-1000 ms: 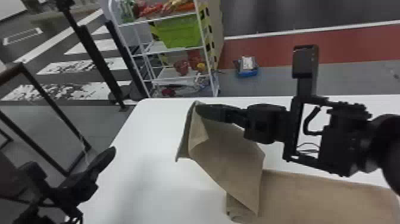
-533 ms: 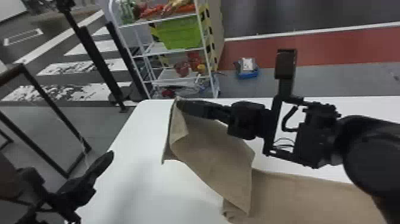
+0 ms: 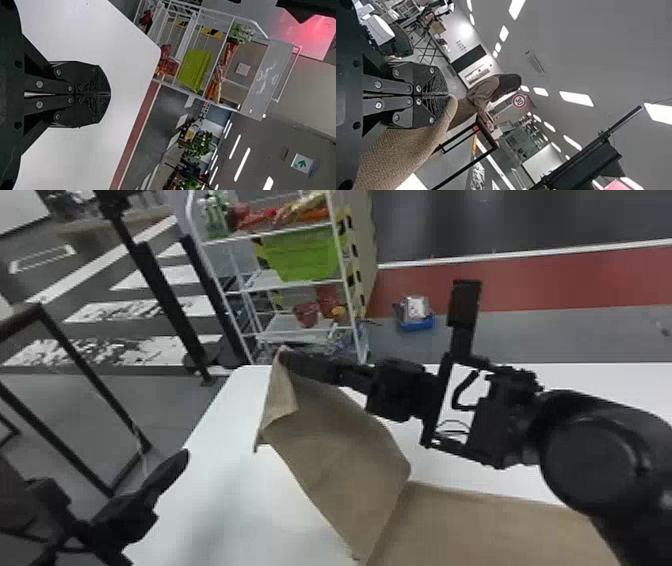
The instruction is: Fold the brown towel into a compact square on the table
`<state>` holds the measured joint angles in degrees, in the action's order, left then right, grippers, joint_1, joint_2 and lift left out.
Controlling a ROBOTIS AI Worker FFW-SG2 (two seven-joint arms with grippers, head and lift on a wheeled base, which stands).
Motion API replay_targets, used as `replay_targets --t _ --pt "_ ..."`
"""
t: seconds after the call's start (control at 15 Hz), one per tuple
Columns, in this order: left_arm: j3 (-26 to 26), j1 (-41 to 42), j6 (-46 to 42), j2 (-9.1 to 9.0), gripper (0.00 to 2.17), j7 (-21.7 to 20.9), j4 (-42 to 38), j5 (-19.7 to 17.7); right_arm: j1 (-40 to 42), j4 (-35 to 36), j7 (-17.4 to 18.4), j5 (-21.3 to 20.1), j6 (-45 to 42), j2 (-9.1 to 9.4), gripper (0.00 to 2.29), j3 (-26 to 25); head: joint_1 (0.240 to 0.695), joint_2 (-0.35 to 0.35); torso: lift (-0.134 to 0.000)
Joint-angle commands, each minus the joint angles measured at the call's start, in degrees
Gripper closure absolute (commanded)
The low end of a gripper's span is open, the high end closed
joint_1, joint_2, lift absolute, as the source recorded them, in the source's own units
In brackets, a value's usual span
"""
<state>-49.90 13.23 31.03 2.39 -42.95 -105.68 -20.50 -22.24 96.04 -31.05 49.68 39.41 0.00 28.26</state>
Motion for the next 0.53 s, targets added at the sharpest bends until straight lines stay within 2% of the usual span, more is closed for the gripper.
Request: replay_targets --t 0.0,0.27,0.47 --pt "0.0 -0.3 -0.1 0.16 1.61 -0.1 0.7 -0.2 -1.1 -1.8 -1.5 0.4 -1.5 0.05 1.4 1.2 0.62 0.35 -0.124" --pt "0.0 -0.4 -0.1 0.34 1.61 -0.4 1.1 -0.6 -2.5 -3.9 -4.5 -2.0 -3.9 0.05 1.4 1.2 0.617 0.35 -0.124" --pt "0.1 -0.4 -0.1 0.07 1.61 -0.5 1.1 -0.5 -6.7 -11.4 -9.9 -0.3 -3.8 0.05 1.4 0.4 0.614 0.35 -0.124"
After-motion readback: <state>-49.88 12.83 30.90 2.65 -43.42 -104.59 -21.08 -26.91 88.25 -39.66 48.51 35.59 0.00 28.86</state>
